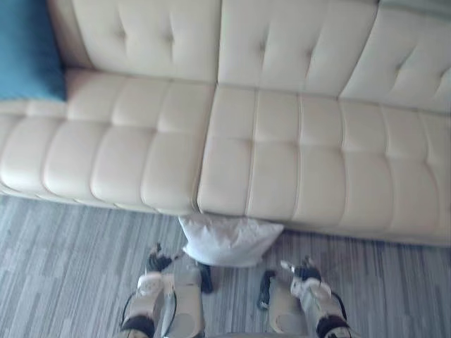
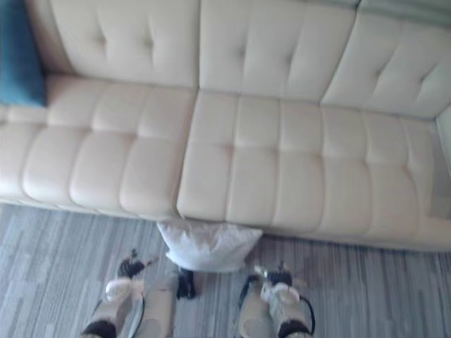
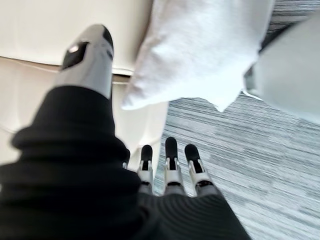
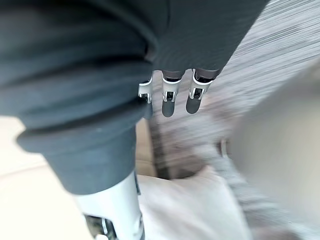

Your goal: Pick up cushions and gather them together orderly.

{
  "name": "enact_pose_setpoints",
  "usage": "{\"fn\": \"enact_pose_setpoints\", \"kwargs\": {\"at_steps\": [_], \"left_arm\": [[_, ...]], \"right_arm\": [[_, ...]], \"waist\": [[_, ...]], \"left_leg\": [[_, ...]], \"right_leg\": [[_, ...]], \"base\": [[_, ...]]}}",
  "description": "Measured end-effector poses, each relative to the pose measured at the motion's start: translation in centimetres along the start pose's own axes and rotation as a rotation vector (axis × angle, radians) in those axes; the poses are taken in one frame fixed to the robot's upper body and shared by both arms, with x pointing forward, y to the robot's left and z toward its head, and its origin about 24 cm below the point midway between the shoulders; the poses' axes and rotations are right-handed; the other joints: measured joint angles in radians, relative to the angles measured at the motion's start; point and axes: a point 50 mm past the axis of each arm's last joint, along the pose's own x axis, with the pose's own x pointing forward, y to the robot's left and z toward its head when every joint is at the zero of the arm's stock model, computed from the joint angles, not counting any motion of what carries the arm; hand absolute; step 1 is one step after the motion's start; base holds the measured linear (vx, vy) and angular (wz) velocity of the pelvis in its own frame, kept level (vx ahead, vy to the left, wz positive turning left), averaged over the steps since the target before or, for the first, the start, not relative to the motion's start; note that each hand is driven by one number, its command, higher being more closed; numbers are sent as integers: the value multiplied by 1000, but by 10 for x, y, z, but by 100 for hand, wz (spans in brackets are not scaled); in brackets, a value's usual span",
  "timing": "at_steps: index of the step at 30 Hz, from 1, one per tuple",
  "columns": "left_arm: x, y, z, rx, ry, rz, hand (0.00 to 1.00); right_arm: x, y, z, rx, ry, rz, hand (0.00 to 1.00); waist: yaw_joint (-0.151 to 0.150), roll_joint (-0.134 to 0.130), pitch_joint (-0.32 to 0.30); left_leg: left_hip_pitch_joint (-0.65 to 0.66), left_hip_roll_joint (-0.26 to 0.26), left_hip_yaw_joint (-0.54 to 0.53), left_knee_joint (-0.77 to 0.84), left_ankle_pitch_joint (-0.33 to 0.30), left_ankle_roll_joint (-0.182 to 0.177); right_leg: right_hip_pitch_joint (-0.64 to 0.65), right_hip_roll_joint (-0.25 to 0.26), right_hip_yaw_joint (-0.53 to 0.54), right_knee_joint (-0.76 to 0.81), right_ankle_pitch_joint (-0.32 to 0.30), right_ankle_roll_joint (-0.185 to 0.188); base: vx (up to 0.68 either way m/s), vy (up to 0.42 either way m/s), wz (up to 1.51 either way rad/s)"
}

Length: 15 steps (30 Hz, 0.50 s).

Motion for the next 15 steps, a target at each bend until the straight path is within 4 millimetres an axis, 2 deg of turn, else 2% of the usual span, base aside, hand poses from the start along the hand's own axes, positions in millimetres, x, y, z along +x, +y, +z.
{"fn": "enact_pose_setpoints", "kwargs": {"at_steps": [3,5,8,10,13,14,15], "left_arm": [[8,-8,34,-79,-110,10,0],[15,-10,56,-151,-159,41,0],[22,-13,85,-213,-224,64,0],[25,-10,96,-250,-245,86,0],[29,-1,127,-282,-329,131,0],[29,0,134,-284,-350,132,0],[29,2,149,-288,-396,132,0]], "right_arm": [[5,10,35,55,-117,11,0],[9,15,54,101,-165,-1,0],[11,21,71,143,-200,1,0],[13,23,84,168,-228,-10,0],[12,33,117,220,-320,7,0],[12,34,121,227,-329,9,0],[11,38,134,243,-360,20,0]], "waist": [[2,1,12],[-2,3,22],[-1,2,43],[-2,1,48],[-4,1,76],[-4,1,82],[-3,1,85]], "left_leg": [[-120,46,-3,118,-45,-14],[-226,71,-20,203,-65,-18],[-341,91,-48,272,-72,-21],[-409,103,-59,310,-69,-20],[-525,124,-79,379,-60,-11],[-543,127,-84,391,-59,-12],[-592,132,-94,416,-59,-13]], "right_leg": [[-129,-3,8,128,-79,-17],[-238,-6,14,228,-128,-40],[-344,-6,11,318,-157,-63],[-414,-6,12,367,-167,-75],[-529,-4,15,449,-177,-93],[-545,-3,15,461,-177,-94],[-592,-3,16,492,-180,-99]], "base": [[-192,-110,-16],[-203,-97,-9],[-181,-111,12],[-135,-114,4],[-103,-110,-2],[-99,-105,3],[-94,-101,6]]}}
